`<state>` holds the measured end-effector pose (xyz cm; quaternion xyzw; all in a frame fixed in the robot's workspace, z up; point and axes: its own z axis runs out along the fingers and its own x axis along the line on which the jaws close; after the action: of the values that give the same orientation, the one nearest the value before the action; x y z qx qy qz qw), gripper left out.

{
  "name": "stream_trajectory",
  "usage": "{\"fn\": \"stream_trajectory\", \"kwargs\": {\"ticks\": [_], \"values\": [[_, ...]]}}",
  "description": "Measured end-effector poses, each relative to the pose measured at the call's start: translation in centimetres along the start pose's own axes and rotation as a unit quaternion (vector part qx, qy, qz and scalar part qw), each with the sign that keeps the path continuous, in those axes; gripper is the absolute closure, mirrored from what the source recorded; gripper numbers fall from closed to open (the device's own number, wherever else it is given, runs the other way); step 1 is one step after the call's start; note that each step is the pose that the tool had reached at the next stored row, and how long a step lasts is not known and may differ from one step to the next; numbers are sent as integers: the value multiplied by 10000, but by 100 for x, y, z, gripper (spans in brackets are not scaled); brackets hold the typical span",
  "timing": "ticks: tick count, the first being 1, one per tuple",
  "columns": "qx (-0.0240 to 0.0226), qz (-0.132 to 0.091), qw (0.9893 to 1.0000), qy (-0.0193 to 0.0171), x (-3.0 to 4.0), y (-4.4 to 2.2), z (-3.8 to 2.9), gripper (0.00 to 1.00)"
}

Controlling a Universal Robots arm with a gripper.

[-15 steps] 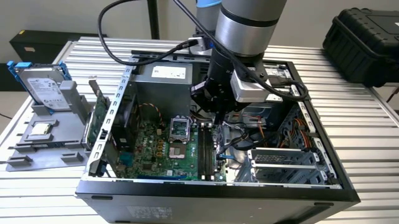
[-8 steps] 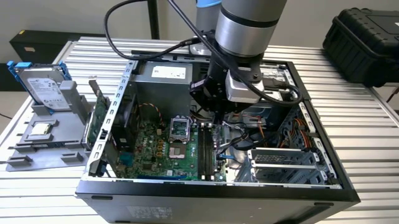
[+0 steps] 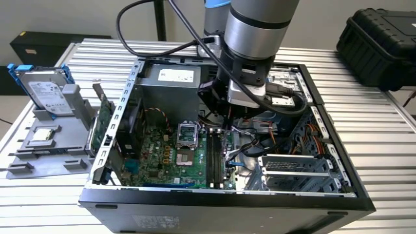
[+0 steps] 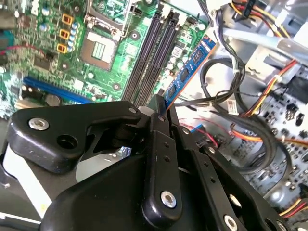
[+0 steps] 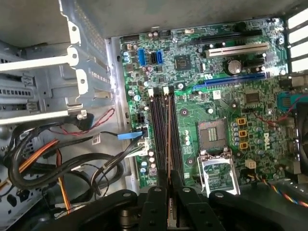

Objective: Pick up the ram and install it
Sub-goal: 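Insert the ram into the slot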

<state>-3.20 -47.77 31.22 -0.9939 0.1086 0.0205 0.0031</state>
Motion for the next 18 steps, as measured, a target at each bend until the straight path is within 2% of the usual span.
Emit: {"fn": "stream_trajectory", "kwargs": {"ticks": [4,8,11,13,15,18], "values": [[15,362,9993,1,0,0,0,100],[30,721,9974,1,0,0,0,100],[41,995,9950,2,0,0,0,100],[49,1177,9930,2,0,0,0,100],[56,1354,9908,2,1,0,0,100],[67,1625,9867,3,0,0,1,100]]}}
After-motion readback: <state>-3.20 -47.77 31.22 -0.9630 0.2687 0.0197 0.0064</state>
